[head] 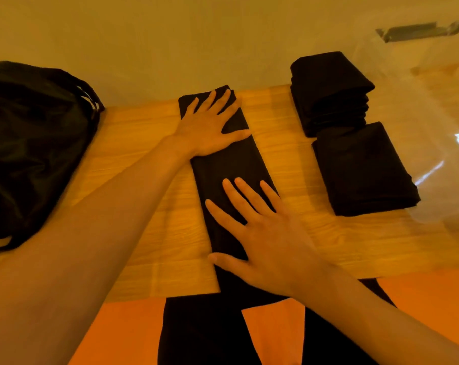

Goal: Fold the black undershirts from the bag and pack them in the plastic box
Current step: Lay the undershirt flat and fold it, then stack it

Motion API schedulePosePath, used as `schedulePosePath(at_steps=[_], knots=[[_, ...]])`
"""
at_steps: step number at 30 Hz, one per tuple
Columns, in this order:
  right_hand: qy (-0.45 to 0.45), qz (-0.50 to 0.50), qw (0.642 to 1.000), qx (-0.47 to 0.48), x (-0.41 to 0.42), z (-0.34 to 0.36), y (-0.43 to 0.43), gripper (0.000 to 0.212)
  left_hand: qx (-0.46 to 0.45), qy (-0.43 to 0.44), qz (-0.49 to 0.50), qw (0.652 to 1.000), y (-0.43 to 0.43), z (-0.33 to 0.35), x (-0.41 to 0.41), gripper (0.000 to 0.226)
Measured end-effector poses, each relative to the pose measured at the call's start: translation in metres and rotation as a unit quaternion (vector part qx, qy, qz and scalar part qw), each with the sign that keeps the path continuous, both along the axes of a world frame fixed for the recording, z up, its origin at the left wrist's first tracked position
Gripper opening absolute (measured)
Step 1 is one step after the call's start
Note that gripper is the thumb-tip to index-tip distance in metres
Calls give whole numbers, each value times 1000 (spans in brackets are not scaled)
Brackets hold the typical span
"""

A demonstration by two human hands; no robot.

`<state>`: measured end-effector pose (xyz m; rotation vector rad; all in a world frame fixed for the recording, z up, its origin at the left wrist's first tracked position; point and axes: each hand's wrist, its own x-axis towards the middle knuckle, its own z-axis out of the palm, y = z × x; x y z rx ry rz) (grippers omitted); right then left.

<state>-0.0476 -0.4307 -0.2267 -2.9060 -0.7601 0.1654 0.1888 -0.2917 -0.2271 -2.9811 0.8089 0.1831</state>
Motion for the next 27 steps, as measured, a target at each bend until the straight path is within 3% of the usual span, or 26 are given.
schedulePosePath(at_steps=[8, 18, 24, 27], knots=[[-8, -53, 998, 22, -4, -4, 10, 80, -10, 2, -90, 996, -20, 3, 18, 93], [-15, -53, 998, 24, -4, -5, 8, 78, -39, -16, -70, 997, -35, 16, 14, 90], [-29, 84, 995, 47, -33, 14, -38, 60, -206, -40, -16, 978, 20, 37, -137, 69], [-41, 88, 995, 13, -56, -1, -64, 61, -240, 18, -90, 966, 61, 28, -236, 61]])
